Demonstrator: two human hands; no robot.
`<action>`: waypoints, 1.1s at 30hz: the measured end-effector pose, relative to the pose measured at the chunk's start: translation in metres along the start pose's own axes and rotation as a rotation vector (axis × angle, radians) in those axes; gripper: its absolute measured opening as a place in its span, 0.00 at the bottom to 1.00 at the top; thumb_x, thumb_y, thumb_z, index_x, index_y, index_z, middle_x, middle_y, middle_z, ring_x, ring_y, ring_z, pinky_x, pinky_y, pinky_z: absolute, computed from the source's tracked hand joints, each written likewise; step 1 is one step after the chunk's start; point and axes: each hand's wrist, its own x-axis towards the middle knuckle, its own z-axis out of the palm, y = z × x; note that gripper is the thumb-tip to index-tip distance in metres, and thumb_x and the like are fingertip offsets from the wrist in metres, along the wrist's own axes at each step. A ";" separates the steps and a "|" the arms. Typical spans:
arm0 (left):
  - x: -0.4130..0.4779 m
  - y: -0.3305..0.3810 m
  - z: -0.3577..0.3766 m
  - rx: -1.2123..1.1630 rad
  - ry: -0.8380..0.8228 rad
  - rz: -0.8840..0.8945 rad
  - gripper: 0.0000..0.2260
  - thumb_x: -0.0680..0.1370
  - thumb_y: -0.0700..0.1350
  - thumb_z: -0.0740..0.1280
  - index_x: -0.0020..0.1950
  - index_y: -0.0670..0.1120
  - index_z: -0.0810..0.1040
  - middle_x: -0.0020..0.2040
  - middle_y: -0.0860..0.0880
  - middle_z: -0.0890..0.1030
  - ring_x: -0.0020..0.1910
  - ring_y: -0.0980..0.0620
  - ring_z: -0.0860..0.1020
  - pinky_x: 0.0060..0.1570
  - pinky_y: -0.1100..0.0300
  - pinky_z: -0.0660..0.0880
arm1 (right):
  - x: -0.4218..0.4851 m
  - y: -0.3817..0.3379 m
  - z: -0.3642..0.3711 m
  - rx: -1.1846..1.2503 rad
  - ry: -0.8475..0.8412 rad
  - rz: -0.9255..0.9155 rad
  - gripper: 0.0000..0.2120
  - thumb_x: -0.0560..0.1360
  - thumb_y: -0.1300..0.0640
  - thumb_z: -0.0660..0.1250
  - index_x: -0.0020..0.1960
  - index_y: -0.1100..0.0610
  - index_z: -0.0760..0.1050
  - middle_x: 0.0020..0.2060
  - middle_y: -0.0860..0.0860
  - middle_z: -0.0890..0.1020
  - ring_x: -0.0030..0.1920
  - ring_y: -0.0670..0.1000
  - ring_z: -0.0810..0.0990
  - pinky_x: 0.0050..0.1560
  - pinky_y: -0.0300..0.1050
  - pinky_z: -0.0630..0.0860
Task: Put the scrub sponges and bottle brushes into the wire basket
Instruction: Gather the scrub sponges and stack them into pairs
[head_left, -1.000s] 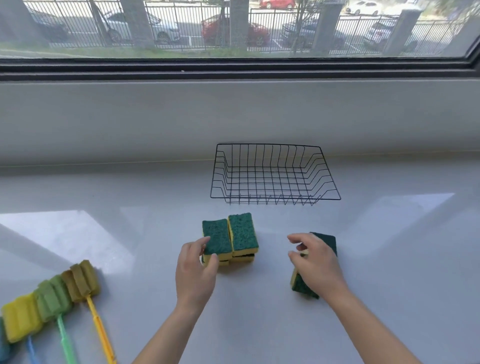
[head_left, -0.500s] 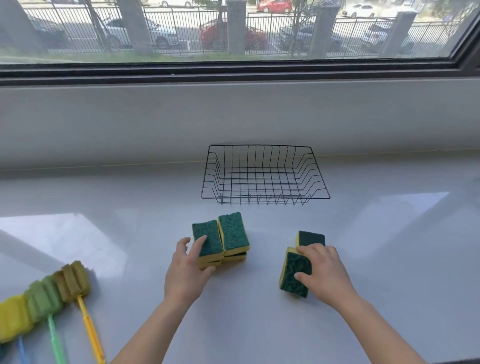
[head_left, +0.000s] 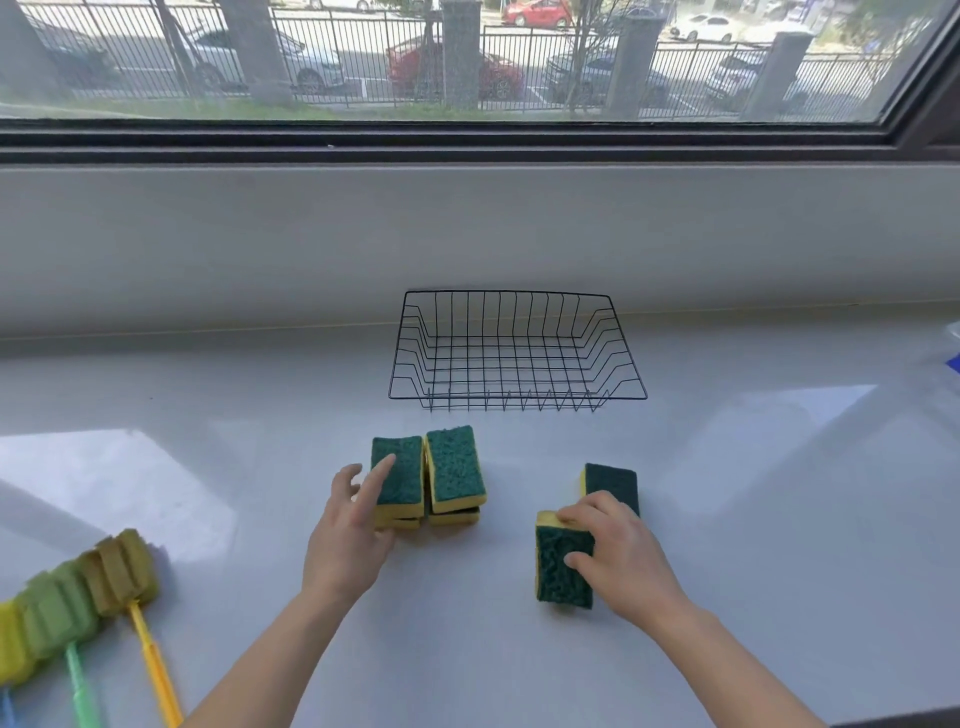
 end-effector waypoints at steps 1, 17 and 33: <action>-0.006 0.001 0.000 -0.033 0.044 -0.018 0.39 0.70 0.39 0.72 0.75 0.61 0.60 0.72 0.50 0.62 0.63 0.51 0.71 0.42 0.55 0.78 | 0.001 -0.003 -0.001 0.058 -0.002 0.027 0.18 0.73 0.57 0.73 0.61 0.47 0.79 0.53 0.41 0.75 0.52 0.46 0.74 0.51 0.38 0.70; -0.071 0.087 0.052 -0.095 -0.328 0.277 0.38 0.67 0.63 0.66 0.75 0.64 0.55 0.71 0.59 0.57 0.68 0.61 0.64 0.63 0.64 0.69 | 0.013 0.029 -0.012 0.081 0.139 0.146 0.29 0.70 0.54 0.74 0.70 0.47 0.74 0.66 0.44 0.77 0.67 0.52 0.71 0.62 0.45 0.73; -0.061 0.120 0.081 -0.084 -0.168 0.018 0.30 0.67 0.60 0.66 0.68 0.57 0.68 0.56 0.56 0.71 0.57 0.54 0.72 0.54 0.63 0.71 | 0.028 0.074 -0.013 -0.077 -0.237 0.056 0.52 0.64 0.47 0.75 0.81 0.48 0.52 0.75 0.45 0.58 0.74 0.51 0.57 0.69 0.43 0.70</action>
